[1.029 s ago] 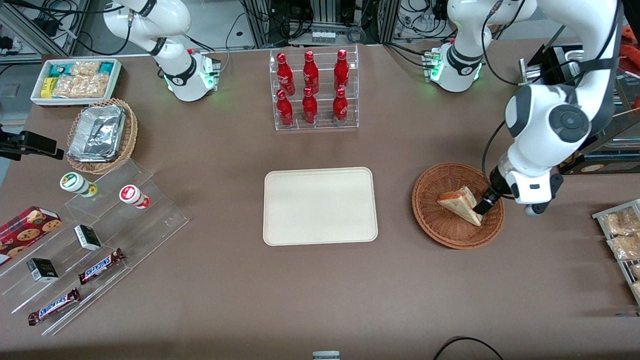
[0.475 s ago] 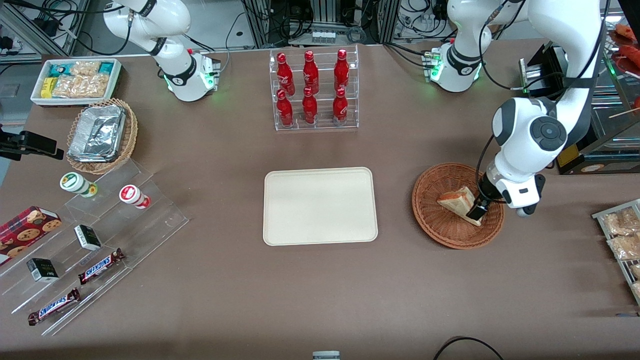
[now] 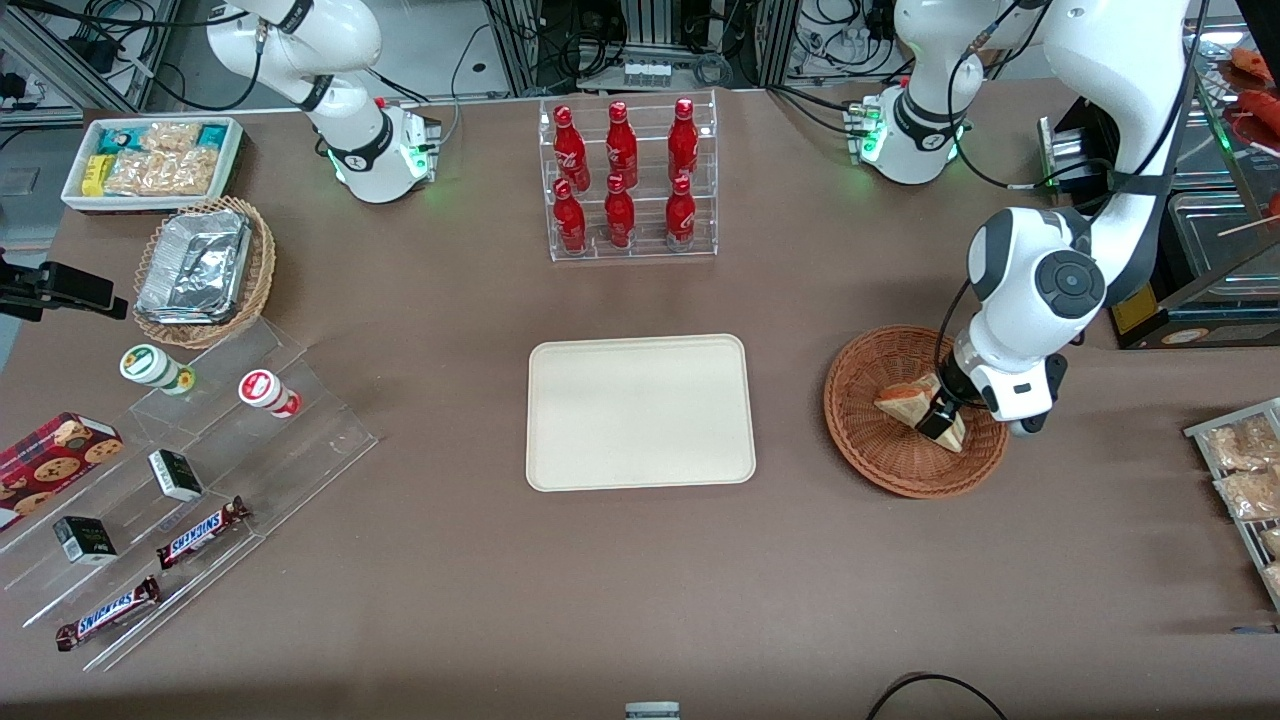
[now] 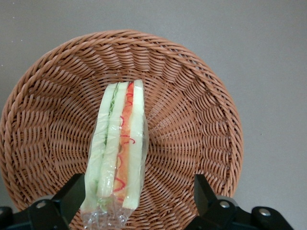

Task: Place sandwich from basket to tray
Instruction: 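Lower the left gripper and close it on the sandwich, then lift the sandwich and carry it with the left gripper over the tray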

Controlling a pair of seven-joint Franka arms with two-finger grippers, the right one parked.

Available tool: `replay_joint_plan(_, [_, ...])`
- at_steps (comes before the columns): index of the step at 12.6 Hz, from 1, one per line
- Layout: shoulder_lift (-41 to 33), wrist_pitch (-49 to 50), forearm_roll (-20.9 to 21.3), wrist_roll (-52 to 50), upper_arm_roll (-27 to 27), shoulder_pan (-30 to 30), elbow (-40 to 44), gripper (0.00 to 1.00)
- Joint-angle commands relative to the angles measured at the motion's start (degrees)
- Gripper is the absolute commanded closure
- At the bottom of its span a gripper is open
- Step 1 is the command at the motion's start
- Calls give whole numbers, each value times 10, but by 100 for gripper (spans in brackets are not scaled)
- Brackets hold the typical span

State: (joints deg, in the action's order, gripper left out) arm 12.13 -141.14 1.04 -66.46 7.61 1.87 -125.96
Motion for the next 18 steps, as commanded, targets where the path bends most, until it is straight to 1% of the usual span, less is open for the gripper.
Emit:
replay_joint_plan(1, [-8,-12,7,-17,-1,4,-19,0])
replay_joint_plan(6, [-2,-12,7,-21,-1,4,-24,0])
replay_joint_plan(8, [13,-17,9,-21,-1,4,-22,0])
replay_joint_plan(10, [24,-17,36,-22,-1,3,-21,0])
replay_joint_plan(11, [27,-17,38,-23,-1,3,-21,1])
replay_joint_plan(12, [27,-17,38,-25,-1,4,-20,6])
replay_joint_plan(13, [26,-18,37,-32,-1,2,-19,20])
replay_joint_plan(14, [27,-21,36,-64,-1,2,-17,51])
replay_joint_plan(16, [28,-31,38,-76,-1,1,-16,100])
replay_joint_plan(18, [25,-24,38,-72,-1,2,-4,100])
